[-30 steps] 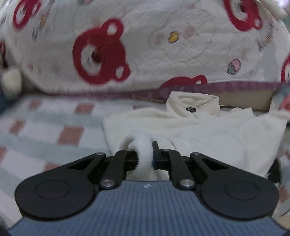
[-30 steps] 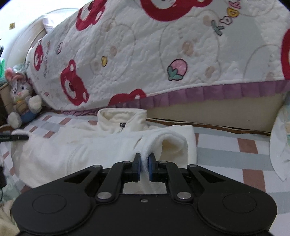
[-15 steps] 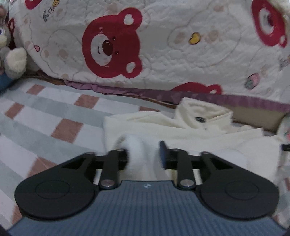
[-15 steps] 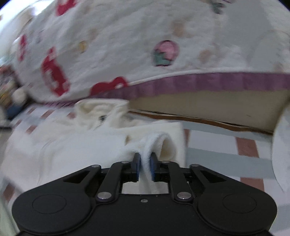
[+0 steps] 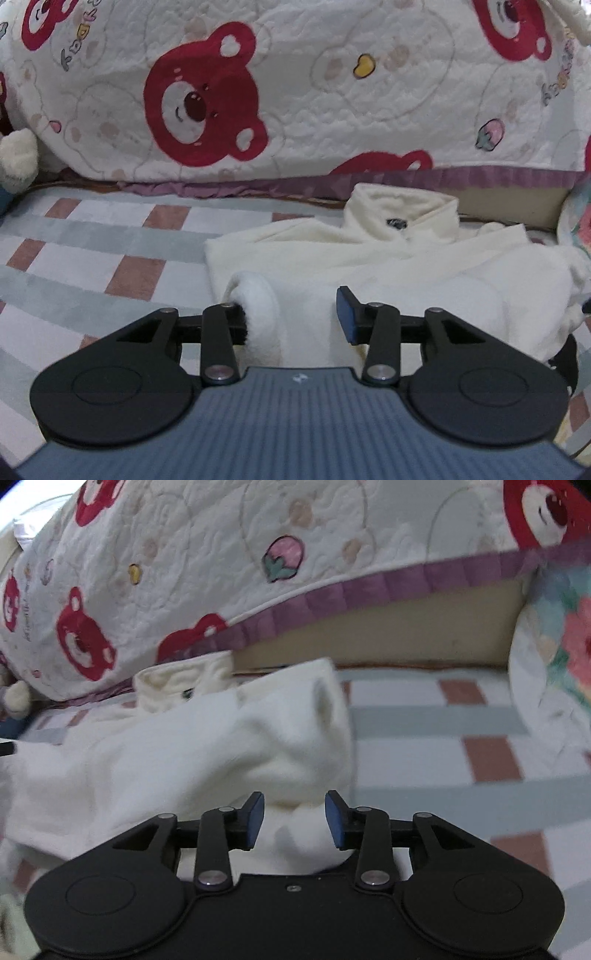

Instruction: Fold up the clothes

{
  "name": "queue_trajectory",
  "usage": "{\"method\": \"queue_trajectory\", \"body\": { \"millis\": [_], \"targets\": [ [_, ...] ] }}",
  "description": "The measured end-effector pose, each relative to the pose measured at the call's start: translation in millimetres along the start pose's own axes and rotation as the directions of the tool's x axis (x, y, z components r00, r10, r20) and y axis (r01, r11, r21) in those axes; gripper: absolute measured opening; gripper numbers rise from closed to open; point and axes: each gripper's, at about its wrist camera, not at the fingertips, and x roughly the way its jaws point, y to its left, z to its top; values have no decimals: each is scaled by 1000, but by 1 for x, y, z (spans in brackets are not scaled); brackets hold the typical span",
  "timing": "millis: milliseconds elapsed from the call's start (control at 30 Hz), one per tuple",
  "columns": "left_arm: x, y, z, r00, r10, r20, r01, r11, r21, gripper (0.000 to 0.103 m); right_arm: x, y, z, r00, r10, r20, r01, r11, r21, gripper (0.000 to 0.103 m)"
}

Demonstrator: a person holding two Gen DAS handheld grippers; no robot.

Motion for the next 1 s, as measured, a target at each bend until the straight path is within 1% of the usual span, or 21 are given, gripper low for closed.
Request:
{"method": "queue_trajectory", "body": {
  "millis": [67,133,200,267,367,400,467,533,600,633,700,733,767,833,867,900,1000],
  "targets": [
    [1,10,0,1000,-14,-18,13,998,-55,41,5,11,-8,999,45,-24,-44,999,8,42],
    [2,21,-1,999,-34,-29,30,993,-113,41,15,28,-13,994,92,-51,-93,996,-8,42],
    [2,31,-2,998,-66,-22,61,982,-178,41,28,48,-18,986,137,-93,-141,989,-41,45],
    [0,37,-1,996,-89,-14,84,976,-200,41,44,69,-24,975,166,-147,-180,980,-88,46],
    [-6,35,1,992,-122,4,121,976,-179,41,60,93,-35,966,176,-188,-206,966,-155,46],
    [-9,32,2,991,-136,12,137,977,-163,41,62,99,-37,965,181,-189,-212,964,-158,46],
    [-16,24,4,988,-155,27,157,982,-106,41,64,106,-40,965,189,-181,-219,962,-164,46],
    [-22,14,5,985,-167,38,169,985,-30,42,64,111,-41,967,195,-161,-222,960,-171,46],
    [-26,2,4,986,-160,51,158,986,47,43,67,115,-42,974,166,-156,-195,961,-198,46],
    [-28,-3,4,986,-156,54,152,986,73,46,68,116,-40,980,143,-141,-171,961,-215,46],
    [-28,-10,4,988,-147,50,142,985,97,53,68,118,-37,989,100,-108,-124,961,-247,46],
    [-28,-12,4,989,-143,45,138,986,98,55,66,117,-33,991,102,-81,-119,961,-248,46],
    [-27,-13,5,992,-124,33,121,988,98,56,65,116,-29,992,116,-57,-126,960,-251,46],
    [-23,-9,6,999,-48,-7,49,995,85,56,65,118,-19,992,122,-33,-127,954,-273,45],
    [-21,-3,6,1000,-4,-22,6,998,70,56,68,119,-12,993,116,-27,-119,951,-286,45],
    [-22,4,7,1000,22,-9,-22,998,52,56,70,121,-3,994,110,-23,-111,950,-293,44],
    [-36,24,9,994,40,98,-41,999,5,56,80,129,36,994,105,-14,-104,946,-308,43]
  ]
}}
